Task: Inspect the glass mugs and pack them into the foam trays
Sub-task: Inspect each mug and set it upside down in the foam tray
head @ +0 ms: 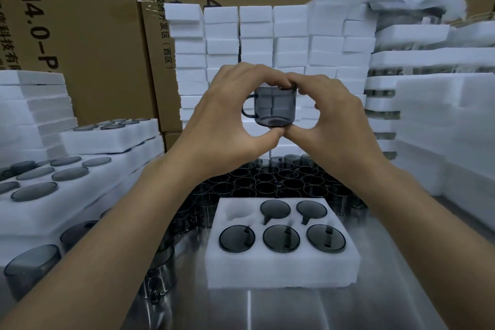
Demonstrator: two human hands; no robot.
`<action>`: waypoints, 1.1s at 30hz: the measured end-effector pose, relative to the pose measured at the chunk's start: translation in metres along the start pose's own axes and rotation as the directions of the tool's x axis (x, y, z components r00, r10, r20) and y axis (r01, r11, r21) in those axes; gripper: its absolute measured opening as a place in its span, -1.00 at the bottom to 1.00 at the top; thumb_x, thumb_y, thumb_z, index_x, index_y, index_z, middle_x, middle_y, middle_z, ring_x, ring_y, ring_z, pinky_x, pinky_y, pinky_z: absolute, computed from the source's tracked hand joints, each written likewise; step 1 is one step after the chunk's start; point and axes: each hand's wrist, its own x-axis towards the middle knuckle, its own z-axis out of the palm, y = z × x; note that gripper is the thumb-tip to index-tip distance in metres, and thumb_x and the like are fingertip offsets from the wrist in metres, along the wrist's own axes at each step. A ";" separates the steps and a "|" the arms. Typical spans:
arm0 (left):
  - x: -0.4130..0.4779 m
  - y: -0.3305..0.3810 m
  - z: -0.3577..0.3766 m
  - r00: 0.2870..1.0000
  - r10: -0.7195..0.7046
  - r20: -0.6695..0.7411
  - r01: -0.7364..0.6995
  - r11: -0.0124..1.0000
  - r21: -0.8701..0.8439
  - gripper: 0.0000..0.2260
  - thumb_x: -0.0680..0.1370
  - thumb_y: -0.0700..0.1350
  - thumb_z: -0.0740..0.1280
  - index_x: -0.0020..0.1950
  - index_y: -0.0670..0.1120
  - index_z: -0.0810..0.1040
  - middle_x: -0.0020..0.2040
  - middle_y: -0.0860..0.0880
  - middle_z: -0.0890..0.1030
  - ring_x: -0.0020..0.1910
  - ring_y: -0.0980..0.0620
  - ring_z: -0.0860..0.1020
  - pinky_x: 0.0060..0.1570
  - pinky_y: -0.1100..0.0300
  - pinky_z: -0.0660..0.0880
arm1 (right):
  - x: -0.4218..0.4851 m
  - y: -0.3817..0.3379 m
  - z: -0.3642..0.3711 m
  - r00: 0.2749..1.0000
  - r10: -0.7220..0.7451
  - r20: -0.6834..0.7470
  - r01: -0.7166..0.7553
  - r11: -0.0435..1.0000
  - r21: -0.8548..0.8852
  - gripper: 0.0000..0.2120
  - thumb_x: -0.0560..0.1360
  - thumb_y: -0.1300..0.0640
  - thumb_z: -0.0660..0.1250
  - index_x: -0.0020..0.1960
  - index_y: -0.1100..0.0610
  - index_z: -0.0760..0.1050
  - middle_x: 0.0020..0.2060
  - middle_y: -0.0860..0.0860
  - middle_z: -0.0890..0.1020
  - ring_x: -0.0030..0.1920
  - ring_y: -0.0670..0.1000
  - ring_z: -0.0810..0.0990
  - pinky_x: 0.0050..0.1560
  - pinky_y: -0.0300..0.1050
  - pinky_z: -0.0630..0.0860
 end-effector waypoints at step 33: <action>-0.041 -0.063 0.031 0.402 -0.651 0.643 0.566 0.729 0.385 -0.42 0.28 0.30 0.69 0.14 0.08 0.60 0.07 0.08 0.67 0.03 0.04 0.64 0.06 0.05 0.59 | -0.074 0.061 0.056 0.827 0.318 0.464 -0.289 0.948 -0.134 -0.84 0.63 -0.09 0.36 -0.02 -0.09 0.69 -0.21 -0.19 0.71 -0.10 -0.14 0.67 0.03 0.05 0.64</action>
